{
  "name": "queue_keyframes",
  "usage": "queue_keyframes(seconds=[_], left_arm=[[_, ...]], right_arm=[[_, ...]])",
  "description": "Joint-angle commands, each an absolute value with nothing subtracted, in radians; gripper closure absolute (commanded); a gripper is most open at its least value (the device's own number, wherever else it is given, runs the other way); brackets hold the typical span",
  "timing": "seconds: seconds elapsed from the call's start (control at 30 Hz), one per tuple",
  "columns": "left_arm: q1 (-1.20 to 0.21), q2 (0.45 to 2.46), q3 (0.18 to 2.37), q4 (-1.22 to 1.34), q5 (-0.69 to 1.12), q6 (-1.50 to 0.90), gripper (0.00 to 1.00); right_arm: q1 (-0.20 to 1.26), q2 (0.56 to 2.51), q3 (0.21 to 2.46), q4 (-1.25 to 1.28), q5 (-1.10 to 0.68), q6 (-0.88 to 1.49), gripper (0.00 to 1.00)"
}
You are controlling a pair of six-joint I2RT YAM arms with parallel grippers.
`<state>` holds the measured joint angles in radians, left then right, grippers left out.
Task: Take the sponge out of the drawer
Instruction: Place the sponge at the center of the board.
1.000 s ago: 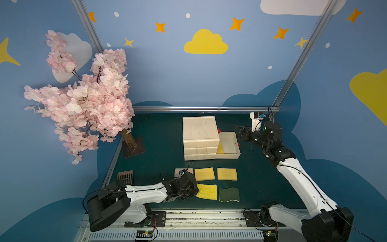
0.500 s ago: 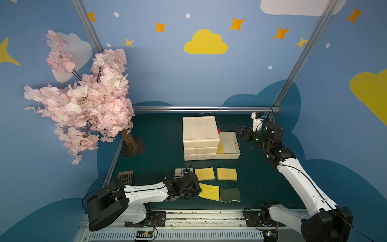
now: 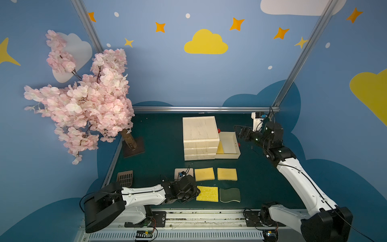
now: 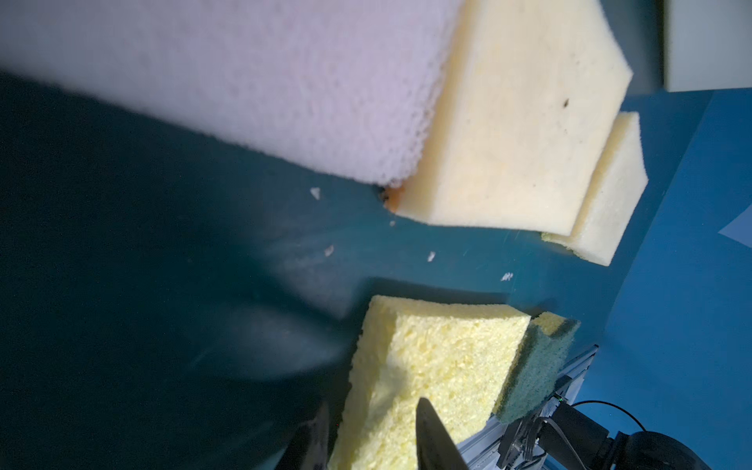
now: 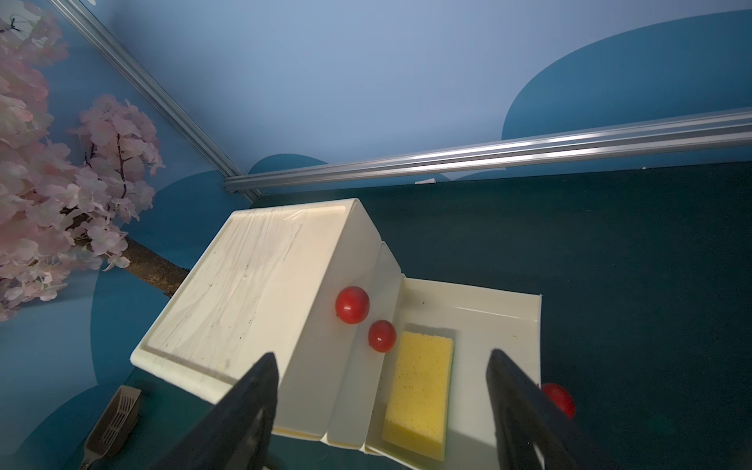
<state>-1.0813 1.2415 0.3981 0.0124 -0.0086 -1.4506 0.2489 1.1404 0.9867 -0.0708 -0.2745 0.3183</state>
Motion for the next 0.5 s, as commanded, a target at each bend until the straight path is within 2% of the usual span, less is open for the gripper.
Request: queue_keyframes(seconds=[0.0,0.2,0.33,0.47], left_arm=[[-1.088,1.217,0.391,-0.017,-0.033,-1.464,0.63],[-1.092,1.195,0.415,-0.073,-0.052,-1.445,0.62],[-1.1,1.151,0.453,-0.16,-0.092,-1.409,0.47],[-1.123,1.087,0.566,-0.34,-0.17,-1.32,0.36]], right_arm=[[0.244,1.149,0.974,-0.052,-0.282,0.324,0.2],[0.242,1.153,0.976,-0.055,-0.278,0.319,0.2],[0.242,1.16,0.98,-0.061,-0.275,0.313,0.2],[0.241,1.174,0.988,-0.073,-0.268,0.3,0.2]])
